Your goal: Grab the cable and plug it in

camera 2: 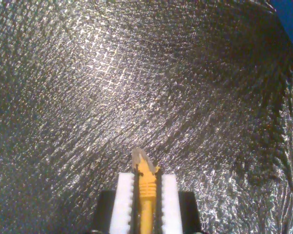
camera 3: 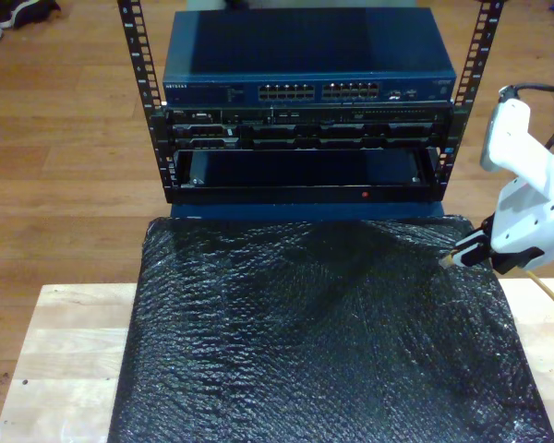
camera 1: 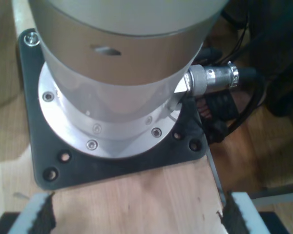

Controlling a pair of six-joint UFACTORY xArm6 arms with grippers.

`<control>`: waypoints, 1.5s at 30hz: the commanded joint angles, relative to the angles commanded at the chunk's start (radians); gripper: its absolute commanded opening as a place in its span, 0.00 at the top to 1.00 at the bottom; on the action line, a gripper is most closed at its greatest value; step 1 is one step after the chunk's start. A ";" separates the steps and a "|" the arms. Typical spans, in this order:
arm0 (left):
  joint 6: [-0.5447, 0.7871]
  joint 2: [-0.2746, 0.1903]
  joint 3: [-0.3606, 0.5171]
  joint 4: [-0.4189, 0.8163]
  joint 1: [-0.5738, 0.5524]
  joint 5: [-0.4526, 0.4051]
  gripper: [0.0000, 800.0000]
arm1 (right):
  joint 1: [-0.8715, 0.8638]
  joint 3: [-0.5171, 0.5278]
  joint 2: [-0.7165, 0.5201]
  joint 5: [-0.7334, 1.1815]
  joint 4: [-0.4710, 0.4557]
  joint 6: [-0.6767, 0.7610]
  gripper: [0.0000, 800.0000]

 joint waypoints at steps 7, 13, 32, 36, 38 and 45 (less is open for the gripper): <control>0.051 0.000 0.005 0.000 0.041 -0.046 0.00 | -0.002 0.000 0.003 0.002 -0.002 0.000 1.00; 0.078 0.000 0.029 -0.002 0.063 -0.077 0.00 | -0.002 0.002 0.003 0.002 -0.002 0.000 1.00; 0.172 0.009 0.124 -0.008 0.138 -0.267 0.00 | -0.002 0.006 0.005 0.005 -0.003 -0.002 1.00; 0.173 0.014 0.132 -0.006 0.149 -0.290 0.00 | -0.002 0.006 0.003 0.006 -0.003 -0.003 1.00; 0.173 0.015 0.140 -0.006 0.149 -0.304 0.00 | -0.003 0.008 0.003 0.006 -0.003 -0.003 1.00; 0.169 0.015 0.181 -0.011 0.149 -0.377 0.00 | -0.003 0.012 0.003 0.006 -0.003 -0.003 1.00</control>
